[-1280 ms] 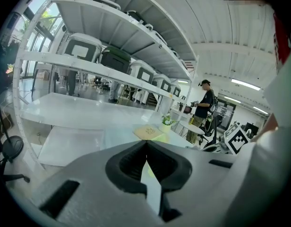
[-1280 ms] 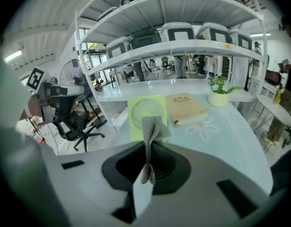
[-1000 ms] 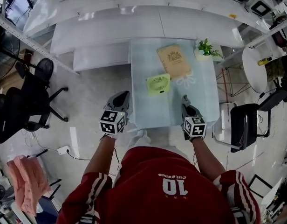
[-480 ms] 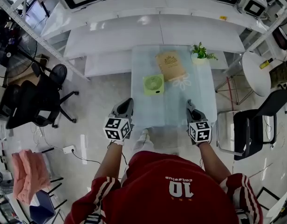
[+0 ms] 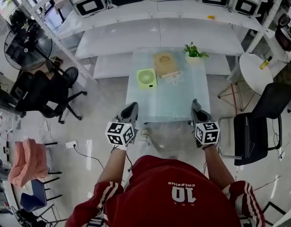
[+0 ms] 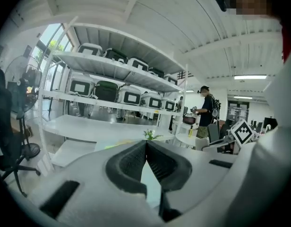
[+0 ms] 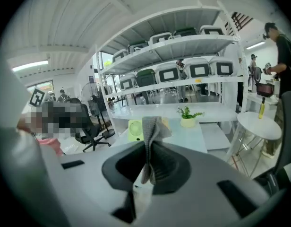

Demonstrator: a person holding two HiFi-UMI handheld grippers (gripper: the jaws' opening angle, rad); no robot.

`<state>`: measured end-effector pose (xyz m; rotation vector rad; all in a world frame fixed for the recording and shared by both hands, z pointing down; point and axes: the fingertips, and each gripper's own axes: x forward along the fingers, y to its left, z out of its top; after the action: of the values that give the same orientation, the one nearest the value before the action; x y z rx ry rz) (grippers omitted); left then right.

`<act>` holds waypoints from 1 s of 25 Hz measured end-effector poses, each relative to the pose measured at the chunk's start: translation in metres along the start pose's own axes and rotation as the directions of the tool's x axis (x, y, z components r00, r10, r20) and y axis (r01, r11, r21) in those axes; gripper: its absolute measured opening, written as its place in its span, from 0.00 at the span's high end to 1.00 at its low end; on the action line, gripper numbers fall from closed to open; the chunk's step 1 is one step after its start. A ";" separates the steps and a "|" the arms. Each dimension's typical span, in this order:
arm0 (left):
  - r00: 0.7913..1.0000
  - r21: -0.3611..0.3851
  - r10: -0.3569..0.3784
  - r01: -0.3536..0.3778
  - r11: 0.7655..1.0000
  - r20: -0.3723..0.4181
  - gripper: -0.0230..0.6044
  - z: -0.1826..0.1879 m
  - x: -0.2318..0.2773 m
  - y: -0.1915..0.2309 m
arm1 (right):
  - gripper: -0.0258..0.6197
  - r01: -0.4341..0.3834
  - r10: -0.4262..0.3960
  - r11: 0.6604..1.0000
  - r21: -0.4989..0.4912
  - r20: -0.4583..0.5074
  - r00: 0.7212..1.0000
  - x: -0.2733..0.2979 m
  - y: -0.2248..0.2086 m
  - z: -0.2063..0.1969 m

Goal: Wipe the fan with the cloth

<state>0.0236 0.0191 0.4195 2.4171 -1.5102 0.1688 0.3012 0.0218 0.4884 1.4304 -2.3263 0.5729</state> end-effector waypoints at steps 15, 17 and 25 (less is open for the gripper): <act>0.985 0.072 0.011 -0.024 0.997 0.174 0.96 0.067 -0.124 -0.111 | 0.92 -0.104 0.106 0.994 -0.020 0.273 0.956 -0.132 0.037 0.074; 0.980 0.088 -0.006 -0.011 0.996 0.198 0.96 0.078 -0.138 -0.118 | 0.92 -0.109 0.113 0.994 -0.030 0.303 0.946 -0.150 0.050 0.083; 0.953 0.101 -0.052 0.023 0.995 0.300 0.96 0.111 -0.211 -0.134 | 0.92 -0.074 0.110 0.992 -0.104 0.401 0.909 -0.234 0.107 0.112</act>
<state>0.0440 0.2220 0.2381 2.6425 -1.6108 -0.1477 0.2963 0.1858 0.2611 1.5220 -2.7122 0.2043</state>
